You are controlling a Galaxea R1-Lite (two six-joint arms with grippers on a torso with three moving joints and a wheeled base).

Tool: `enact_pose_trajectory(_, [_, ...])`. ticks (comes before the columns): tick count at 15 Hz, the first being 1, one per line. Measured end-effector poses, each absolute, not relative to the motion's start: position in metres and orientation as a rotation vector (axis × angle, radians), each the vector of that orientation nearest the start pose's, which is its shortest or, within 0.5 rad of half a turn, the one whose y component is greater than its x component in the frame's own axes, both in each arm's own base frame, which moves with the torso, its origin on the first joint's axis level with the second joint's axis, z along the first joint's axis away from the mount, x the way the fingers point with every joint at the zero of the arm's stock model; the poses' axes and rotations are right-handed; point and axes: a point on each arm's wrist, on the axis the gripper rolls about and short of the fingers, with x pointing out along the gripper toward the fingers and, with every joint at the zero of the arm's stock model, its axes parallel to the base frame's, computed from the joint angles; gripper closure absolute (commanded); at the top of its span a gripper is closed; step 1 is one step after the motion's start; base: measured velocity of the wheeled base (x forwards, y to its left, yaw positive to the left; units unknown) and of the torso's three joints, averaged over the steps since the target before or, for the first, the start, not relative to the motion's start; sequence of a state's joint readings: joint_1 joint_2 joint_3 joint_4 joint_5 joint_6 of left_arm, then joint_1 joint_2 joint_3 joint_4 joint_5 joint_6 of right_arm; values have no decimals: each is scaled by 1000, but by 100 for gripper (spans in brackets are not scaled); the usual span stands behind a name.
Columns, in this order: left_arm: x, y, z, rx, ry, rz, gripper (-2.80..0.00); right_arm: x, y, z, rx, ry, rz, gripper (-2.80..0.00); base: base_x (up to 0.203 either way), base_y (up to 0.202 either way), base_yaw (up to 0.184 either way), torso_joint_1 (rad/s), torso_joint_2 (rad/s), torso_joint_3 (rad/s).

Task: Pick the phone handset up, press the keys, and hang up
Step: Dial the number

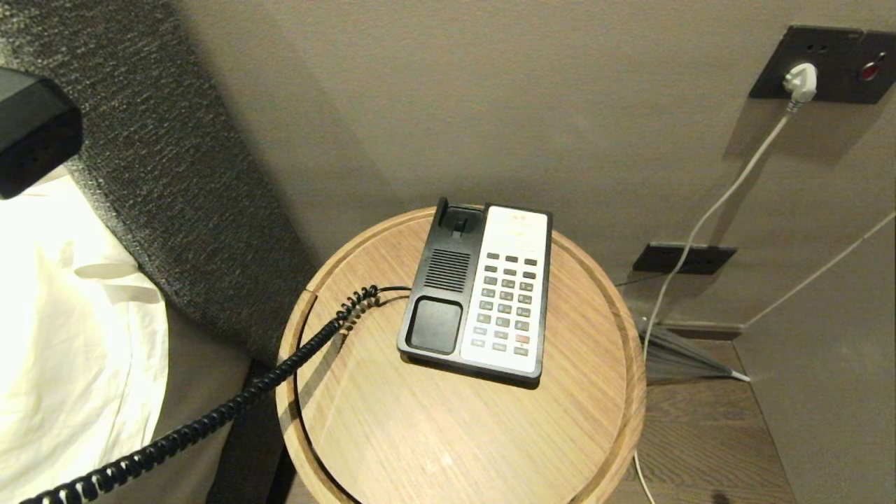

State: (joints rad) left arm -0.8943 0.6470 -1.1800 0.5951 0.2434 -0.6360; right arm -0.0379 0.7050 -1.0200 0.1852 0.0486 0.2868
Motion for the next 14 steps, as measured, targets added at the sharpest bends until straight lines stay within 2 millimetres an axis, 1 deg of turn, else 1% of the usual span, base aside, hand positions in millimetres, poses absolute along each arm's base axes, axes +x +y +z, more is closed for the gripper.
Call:
enact_pose_trajectory(4, [-12,24,326,-577,260,-608,0,58,1,329,247,4,90,0,0,0,0,0,0,0])
enact_pose_trajectory(7, [-12,24,326,-577,260,-608,0,83,0,313,173,95,85,0,0,0,0,0,0,0])
enact_pose_trajectory(10, [-11,22,325,-574,265,-612,0,91,0,302,79,138,96,0,0,0,0,0,0,0])
enact_pose_trajectory(14, [-7,17,315,-554,298,-602,0,85,0,293,85,152,94,0,0,0,0,0,0,0])
